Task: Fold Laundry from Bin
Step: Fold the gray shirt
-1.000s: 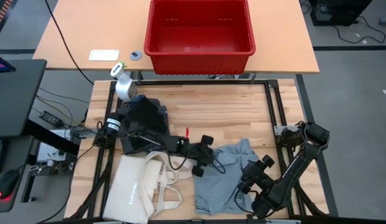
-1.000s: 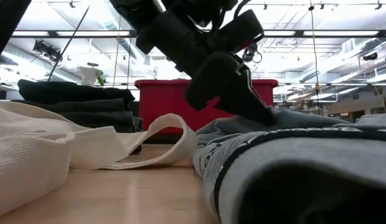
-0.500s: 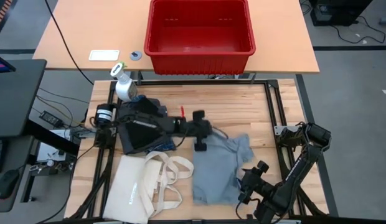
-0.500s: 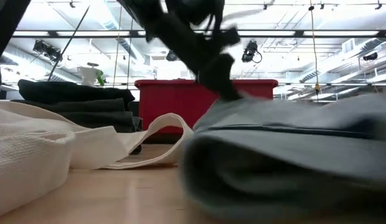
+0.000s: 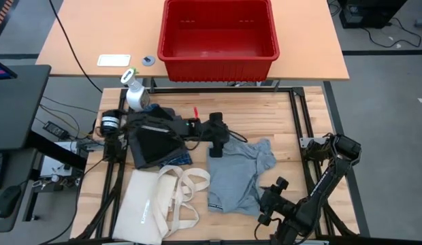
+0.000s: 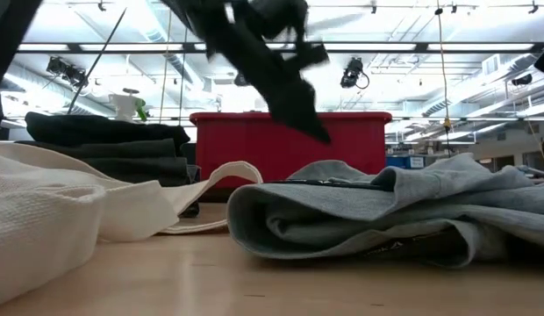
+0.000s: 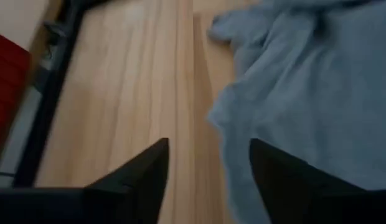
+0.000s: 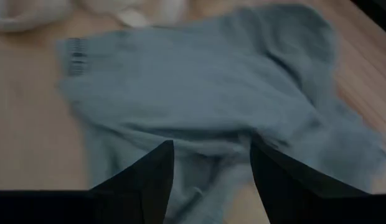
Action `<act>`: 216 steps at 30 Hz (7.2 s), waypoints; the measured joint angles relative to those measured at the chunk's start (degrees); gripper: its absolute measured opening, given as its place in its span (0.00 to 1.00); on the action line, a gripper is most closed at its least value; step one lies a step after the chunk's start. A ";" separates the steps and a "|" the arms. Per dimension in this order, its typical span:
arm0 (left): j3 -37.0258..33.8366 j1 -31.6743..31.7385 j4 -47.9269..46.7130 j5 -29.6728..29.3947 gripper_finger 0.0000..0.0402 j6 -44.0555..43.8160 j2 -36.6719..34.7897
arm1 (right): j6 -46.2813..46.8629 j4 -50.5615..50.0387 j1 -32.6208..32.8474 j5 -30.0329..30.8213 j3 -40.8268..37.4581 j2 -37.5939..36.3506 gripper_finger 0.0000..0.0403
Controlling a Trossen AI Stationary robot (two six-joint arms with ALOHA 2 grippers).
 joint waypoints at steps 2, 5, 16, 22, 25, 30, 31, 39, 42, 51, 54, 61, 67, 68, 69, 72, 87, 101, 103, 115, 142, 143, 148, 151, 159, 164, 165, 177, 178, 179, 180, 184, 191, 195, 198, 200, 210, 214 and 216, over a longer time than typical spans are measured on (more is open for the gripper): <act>0.18 -0.65 -4.12 0.23 0.62 -0.57 -3.66 | -6.32 5.24 0.02 1.54 -0.83 0.06 0.54; 0.12 -2.10 -12.26 2.89 0.71 -2.57 -8.22 | -17.78 17.08 -0.41 4.75 -4.87 0.10 0.54; -7.65 -11.36 -10.52 3.80 0.72 -4.35 -16.04 | -44.66 39.11 -6.75 -2.17 -13.56 0.19 0.46; -12.66 -12.30 -8.87 1.27 0.72 -5.67 -16.12 | -50.30 30.71 -8.05 -8.43 -13.34 0.19 0.38; -13.00 -12.26 -8.55 1.25 0.72 -6.47 -16.12 | -55.44 30.04 -8.67 -10.48 -13.16 0.17 0.37; -13.00 -12.27 -7.65 1.25 0.72 -6.81 -16.12 | -59.45 29.96 -10.49 -12.14 -13.16 0.17 0.36; -13.00 -12.27 -7.50 1.25 0.72 -6.82 -16.12 | -59.53 30.06 -10.94 -12.32 -13.16 0.17 0.34; -13.00 -12.27 -7.27 1.25 0.72 -6.93 -16.12 | -60.30 30.93 -12.98 -18.31 -13.08 0.17 0.03; -13.00 -12.27 -7.29 1.25 0.72 -6.67 -16.12 | -57.27 27.75 -12.63 -15.90 -10.48 -0.46 0.04; -13.00 -12.22 -7.45 1.23 0.72 -6.40 -16.14 | -52.95 16.89 -6.07 0.17 0.27 -5.63 0.02; -13.00 -12.22 -8.16 1.22 0.72 -6.40 -16.14 | -52.62 16.80 -3.87 -3.51 0.68 -6.19 0.02; -13.00 -12.22 -8.21 1.22 0.72 -6.42 -16.18 | -42.38 19.51 -1.73 -19.10 -0.92 -5.60 0.02; -13.00 -12.22 -8.10 1.25 0.72 -6.69 -16.18 | -35.79 29.84 -2.19 -26.11 -6.83 -5.57 0.09; -13.00 -12.22 -8.06 1.28 0.72 -6.92 -16.18 | -34.16 29.84 -2.43 -27.12 -7.36 -5.54 0.12; -13.00 -12.22 -8.05 1.64 0.72 -6.99 -16.18 | -32.48 29.69 -2.76 -28.40 -7.73 -5.54 0.14; -13.00 -12.20 -6.98 4.08 0.72 -7.04 -16.15 | -28.75 28.78 -3.88 -35.73 -8.33 -5.54 0.25; -12.98 -4.57 13.01 4.94 0.72 -6.44 -4.19 | -23.42 18.72 -6.29 -41.53 -8.35 -6.27 0.39; -10.87 1.42 16.02 18.16 0.65 -14.84 0.77 | -30.82 18.27 -6.88 -27.31 -8.35 -6.33 0.38; -8.36 1.24 16.68 19.40 0.60 -14.84 2.70 | -30.94 17.91 -6.95 -27.12 -8.29 -6.35 0.38; 4.62 1.46 12.39 19.50 0.02 -5.44 6.78 | -29.05 17.22 -7.24 -24.56 -8.33 -6.35 0.38; 6.56 0.02 12.35 19.30 0.75 2.47 3.37 | -25.23 17.34 -6.56 -19.58 -8.33 -6.33 0.38; 6.56 -0.35 7.89 19.30 0.79 2.51 1.65 | -24.94 17.80 -6.21 -17.69 -8.33 -6.33 0.38; 0.73 -2.87 -2.17 19.93 0.85 1.18 -2.97 | -28.99 24.11 -3.88 -7.57 -8.33 -5.59 0.38; -8.13 -4.37 3.25 18.98 0.84 -0.23 -3.29 | -30.76 26.58 -3.21 -3.10 -8.33 -3.80 0.38; -19.15 -5.68 14.42 12.37 0.77 -5.77 -3.73 | -27.82 20.33 -10.57 -0.16 -8.44 1.19 0.37; -19.17 -11.53 13.34 12.87 0.73 -2.83 -4.49 | -36.46 22.14 -17.86 -0.99 -9.88 -0.79 0.33; -19.17 -12.82 13.07 12.87 0.73 -2.52 -4.49 | -38.66 23.09 -19.28 -1.98 -10.16 -1.21 0.32; -19.15 -20.91 20.66 12.99 0.72 -6.01 -2.53 | -59.02 47.67 -32.86 -10.85 -22.94 -9.39 0.30; -19.22 -20.64 21.64 13.13 0.72 -6.96 -1.92 | -60.60 48.99 -33.61 -10.83 -23.42 -10.03 0.30; -19.14 -20.22 23.90 13.49 0.72 -7.88 -1.01 | -61.92 49.79 -34.38 -10.98 -23.96 -10.67 0.30; -18.87 -19.72 25.60 14.05 0.72 -8.95 -0.20 | -63.20 50.30 -35.37 -11.66 -24.61 -11.17 0.30; -16.83 -17.89 25.74 17.38 0.72 -12.72 2.93 | -66.14 54.28 -40.66 -18.42 -28.51 -11.27 0.30; -16.74 -18.44 22.92 21.86 0.72 -15.67 5.41 | -61.74 53.28 -45.28 -14.84 -35.23 -12.05 0.27; -16.72 -19.11 22.82 22.94 0.72 -16.72 5.67 | -61.50 53.47 -47.26 -14.12 -35.70 -12.31 0.23; -16.72 -19.35 23.24 24.03 0.72 -17.42 5.69 | -61.60 55.06 -48.51 -11.71 -35.67 -12.31 0.21; -16.72 -19.54 23.43 24.23 0.72 -18.27 5.69 | -61.29 54.93 -49.38 -8.66 -35.65 -12.31 0.20; -16.80 -19.51 21.86 24.81 0.72 -16.27 1.89 | -67.14 55.02 -47.50 -7.21 -35.59 -22.50 0.19; -16.77 -19.17 20.07 23.66 0.72 -15.13 -2.84 | -69.44 56.17 -42.88 -16.10 -35.57 -30.27 0.19; -16.76 -19.25 17.89 20.77 0.72 -13.18 -5.40 | -68.81 58.40 -39.19 -20.65 -35.57 -31.74 0.19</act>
